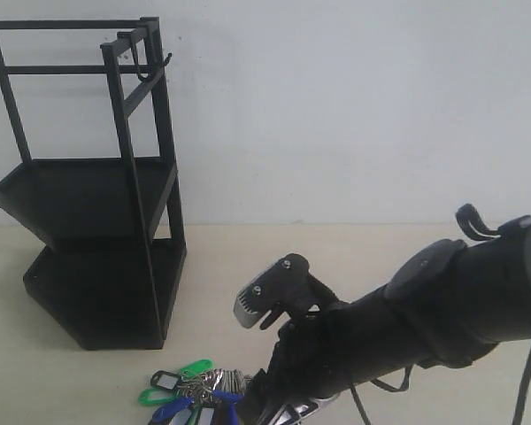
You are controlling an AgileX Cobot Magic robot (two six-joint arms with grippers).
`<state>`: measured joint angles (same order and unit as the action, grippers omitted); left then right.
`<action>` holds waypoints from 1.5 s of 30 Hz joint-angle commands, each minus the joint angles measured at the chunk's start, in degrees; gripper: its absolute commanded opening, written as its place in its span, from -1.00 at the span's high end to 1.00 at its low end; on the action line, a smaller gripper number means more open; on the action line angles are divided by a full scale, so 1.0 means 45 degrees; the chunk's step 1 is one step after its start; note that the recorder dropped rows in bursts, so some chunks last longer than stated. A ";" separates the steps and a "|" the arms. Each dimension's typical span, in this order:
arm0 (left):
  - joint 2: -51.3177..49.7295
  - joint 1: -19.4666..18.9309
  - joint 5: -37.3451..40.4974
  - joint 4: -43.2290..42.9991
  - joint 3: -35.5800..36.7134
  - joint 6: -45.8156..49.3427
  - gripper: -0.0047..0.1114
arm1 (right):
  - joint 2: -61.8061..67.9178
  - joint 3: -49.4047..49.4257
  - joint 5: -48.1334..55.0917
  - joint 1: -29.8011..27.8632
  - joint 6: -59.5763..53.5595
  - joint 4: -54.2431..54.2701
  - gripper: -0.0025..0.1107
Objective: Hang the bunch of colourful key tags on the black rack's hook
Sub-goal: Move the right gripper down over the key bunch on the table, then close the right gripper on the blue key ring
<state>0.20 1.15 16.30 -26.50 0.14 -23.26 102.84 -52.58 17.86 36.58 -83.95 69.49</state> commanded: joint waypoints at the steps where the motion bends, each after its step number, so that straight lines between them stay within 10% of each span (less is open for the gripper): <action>1: -0.0045 0.0016 -0.0073 -0.0002 -0.0031 -0.0070 0.84 | 0.0291 -0.0440 0.0166 0.0022 -0.0918 0.0126 -0.21; 30: -0.0045 0.0016 -0.0077 -0.0002 -0.0031 -0.0070 0.84 | 0.2823 -0.1893 -0.3778 0.1496 -0.2122 0.0126 -0.20; 38: -0.0045 0.0016 -0.0077 -0.0002 -0.0031 -0.0070 0.84 | 0.2881 -0.1943 -0.3870 0.1496 -0.2016 0.0126 0.90; 45: -0.0045 0.0016 -0.0050 -0.0002 -0.0031 -0.0070 0.84 | 0.2099 -0.1943 -0.3468 0.1496 -0.1617 0.0165 0.96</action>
<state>0.20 1.15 16.30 -26.50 0.14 -23.26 114.65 -61.59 0.54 43.32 -92.30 69.97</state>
